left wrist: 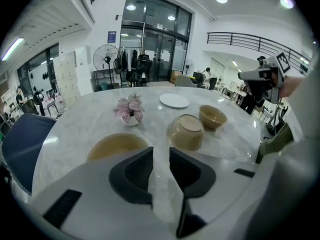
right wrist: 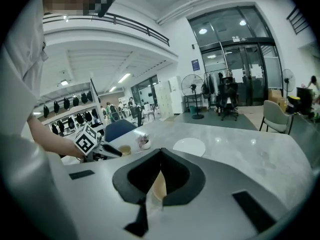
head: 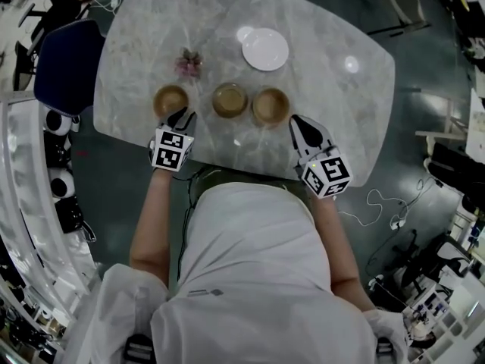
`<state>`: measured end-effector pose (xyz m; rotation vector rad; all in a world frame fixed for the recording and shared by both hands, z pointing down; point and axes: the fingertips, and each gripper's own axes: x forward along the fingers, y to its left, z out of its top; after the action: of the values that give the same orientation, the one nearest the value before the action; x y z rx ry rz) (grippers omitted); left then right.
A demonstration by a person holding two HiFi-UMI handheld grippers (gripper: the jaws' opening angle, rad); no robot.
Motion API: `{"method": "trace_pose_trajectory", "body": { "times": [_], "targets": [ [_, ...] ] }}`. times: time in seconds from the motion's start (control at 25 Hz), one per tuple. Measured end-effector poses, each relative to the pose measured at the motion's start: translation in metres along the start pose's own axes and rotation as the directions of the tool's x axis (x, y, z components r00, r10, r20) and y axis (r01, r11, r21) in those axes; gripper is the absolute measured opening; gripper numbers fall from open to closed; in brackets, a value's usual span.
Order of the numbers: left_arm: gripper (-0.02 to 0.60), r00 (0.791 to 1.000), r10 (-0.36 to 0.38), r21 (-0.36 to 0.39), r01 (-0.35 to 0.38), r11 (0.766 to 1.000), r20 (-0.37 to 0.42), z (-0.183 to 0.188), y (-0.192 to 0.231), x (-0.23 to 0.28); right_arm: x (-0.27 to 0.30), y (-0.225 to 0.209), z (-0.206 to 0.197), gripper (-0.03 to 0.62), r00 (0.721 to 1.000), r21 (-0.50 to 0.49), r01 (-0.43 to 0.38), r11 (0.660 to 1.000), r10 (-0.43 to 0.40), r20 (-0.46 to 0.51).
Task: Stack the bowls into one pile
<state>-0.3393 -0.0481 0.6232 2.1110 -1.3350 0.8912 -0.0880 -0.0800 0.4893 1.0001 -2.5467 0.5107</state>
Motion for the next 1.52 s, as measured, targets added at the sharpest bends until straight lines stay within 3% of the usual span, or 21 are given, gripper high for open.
{"method": "trace_pose_trajectory", "body": {
  "times": [0.56,0.84,1.12,1.52],
  "targets": [
    [0.092,0.986,0.112,0.079,-0.103,0.992,-0.122,-0.013,0.008,0.029,-0.050,-0.042,-0.010,0.008,0.998,0.019,0.061,0.998,-0.060,-0.017],
    [0.054,0.960,0.199,0.134,-0.174,0.975,-0.197,-0.022,0.011,0.032,-0.067,-0.060,-0.016,0.008,0.998,0.023,0.065,0.998,-0.064,-0.023],
    [0.038,0.954,0.237,0.095,-0.222,0.970,-0.183,-0.015,0.005,0.029,-0.081,-0.075,-0.014,0.009,0.998,0.010,0.056,0.998,-0.056,-0.021],
    [0.020,0.948,0.274,0.100,-0.261,0.960,-0.163,-0.003,-0.018,0.020,-0.094,-0.089,-0.022,0.009,0.999,0.018,0.039,0.999,-0.039,0.001]
  ]
}}
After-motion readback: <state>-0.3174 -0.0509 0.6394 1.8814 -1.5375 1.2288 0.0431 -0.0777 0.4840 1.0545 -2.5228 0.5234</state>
